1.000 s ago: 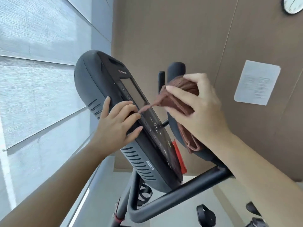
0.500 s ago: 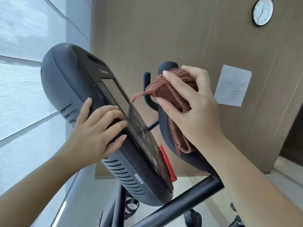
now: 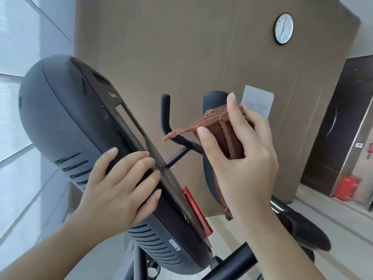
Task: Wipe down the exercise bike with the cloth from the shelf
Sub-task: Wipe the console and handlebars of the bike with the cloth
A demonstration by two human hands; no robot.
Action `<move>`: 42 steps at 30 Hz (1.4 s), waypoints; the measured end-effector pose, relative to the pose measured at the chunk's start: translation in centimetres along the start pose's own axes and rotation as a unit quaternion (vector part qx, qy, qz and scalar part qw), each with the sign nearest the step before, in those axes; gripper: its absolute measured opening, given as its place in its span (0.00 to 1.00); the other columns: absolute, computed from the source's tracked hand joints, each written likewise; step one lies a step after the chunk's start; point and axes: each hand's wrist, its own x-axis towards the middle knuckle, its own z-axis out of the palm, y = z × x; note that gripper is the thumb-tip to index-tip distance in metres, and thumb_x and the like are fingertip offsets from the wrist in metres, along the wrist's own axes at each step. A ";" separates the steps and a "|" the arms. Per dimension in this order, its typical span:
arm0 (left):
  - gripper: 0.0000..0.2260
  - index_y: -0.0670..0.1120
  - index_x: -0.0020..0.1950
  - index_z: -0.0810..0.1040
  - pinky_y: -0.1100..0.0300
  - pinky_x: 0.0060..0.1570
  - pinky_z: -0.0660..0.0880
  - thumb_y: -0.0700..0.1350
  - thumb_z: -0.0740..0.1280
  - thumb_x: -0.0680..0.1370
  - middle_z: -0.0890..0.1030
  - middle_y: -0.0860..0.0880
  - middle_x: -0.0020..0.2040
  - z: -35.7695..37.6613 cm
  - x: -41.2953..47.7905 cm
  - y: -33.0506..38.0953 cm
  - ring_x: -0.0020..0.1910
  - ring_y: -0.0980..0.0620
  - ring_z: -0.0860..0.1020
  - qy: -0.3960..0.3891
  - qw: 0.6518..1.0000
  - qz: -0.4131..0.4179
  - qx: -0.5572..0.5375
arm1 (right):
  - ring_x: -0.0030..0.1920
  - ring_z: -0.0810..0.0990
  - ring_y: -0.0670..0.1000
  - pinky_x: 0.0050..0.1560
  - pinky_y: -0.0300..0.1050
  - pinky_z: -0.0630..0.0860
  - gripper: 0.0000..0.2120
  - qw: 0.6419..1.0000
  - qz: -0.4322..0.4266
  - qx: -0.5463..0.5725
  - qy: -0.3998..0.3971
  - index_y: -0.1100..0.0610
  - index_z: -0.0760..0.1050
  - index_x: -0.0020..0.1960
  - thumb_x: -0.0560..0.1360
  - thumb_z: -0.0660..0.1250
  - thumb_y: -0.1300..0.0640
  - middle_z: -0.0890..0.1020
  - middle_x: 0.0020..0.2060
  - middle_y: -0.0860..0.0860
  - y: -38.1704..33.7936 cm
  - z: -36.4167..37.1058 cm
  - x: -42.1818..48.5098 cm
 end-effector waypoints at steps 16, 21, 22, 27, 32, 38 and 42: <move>0.13 0.41 0.48 0.80 0.48 0.59 0.62 0.46 0.58 0.77 0.82 0.44 0.48 0.0 -0.1 -1.9 0.54 0.46 0.79 0.032 0.995 0.086 -0.050 | 0.55 0.76 0.50 0.55 0.46 0.75 0.28 0.991 -0.040 -0.128 0.021 0.58 0.69 0.65 0.69 0.72 0.49 0.76 0.55 0.51 -2.1 -0.9 -1.4; 0.13 0.41 0.48 0.79 0.48 0.60 0.62 0.45 0.58 0.77 0.81 0.43 0.49 0.0 -0.2 -2.0 0.54 0.46 0.79 0.037 0.993 0.096 -0.057 | 0.50 0.78 0.58 0.44 0.52 0.77 0.20 0.968 -0.086 -0.230 0.057 0.60 0.76 0.56 0.70 0.71 0.48 0.79 0.55 0.57 -3.9 1.6 0.9; 0.13 0.41 0.48 0.79 0.48 0.60 0.62 0.45 0.58 0.77 0.81 0.43 0.49 0.1 -0.2 -2.0 0.54 0.45 0.78 0.036 0.993 0.096 -0.059 | 0.49 0.79 0.60 0.43 0.53 0.77 0.19 0.955 -0.101 -0.273 0.051 0.60 0.78 0.54 0.70 0.71 0.49 0.79 0.56 0.60 -3.6 1.7 0.6; 0.13 0.41 0.49 0.79 0.48 0.60 0.61 0.45 0.58 0.77 0.81 0.43 0.50 0.0 -0.3 -1.9 0.55 0.45 0.78 0.041 0.994 0.082 -0.061 | 0.48 0.80 0.63 0.41 0.53 0.78 0.17 0.933 -0.146 -0.324 0.049 0.62 0.80 0.51 0.71 0.70 0.50 0.79 0.56 0.63 -1.5 1.2 -1.5; 0.13 0.41 0.49 0.79 0.48 0.60 0.61 0.47 0.60 0.76 0.81 0.44 0.49 0.3 -0.4 -1.8 0.55 0.46 0.78 0.045 0.994 0.080 -0.062 | 0.49 0.81 0.62 0.44 0.56 0.80 0.18 0.943 -0.188 -0.275 0.013 0.61 0.73 0.54 0.71 0.71 0.51 0.80 0.51 0.65 1.5 -1.7 -5.3; 0.15 0.41 0.48 0.79 0.49 0.59 0.61 0.51 0.61 0.75 0.81 0.44 0.49 0.2 -0.4 -2.0 0.55 0.46 0.78 0.036 0.994 0.080 -0.063 | 0.48 0.81 0.63 0.43 0.59 0.80 0.20 0.945 -0.172 -0.264 -0.086 0.61 0.73 0.54 0.69 0.73 0.52 0.80 0.50 0.65 2.5 -5.2 -7.5; 0.16 0.41 0.49 0.79 0.48 0.59 0.61 0.52 0.60 0.76 0.81 0.43 0.49 0.1 -0.4 -2.0 0.55 0.46 0.78 0.028 0.994 0.080 -0.071 | 0.54 0.78 0.59 0.52 0.55 0.78 0.20 0.983 -0.113 -0.147 -0.014 0.63 0.75 0.54 0.69 0.72 0.52 0.79 0.53 0.62 -1.0 -2.6 -2.9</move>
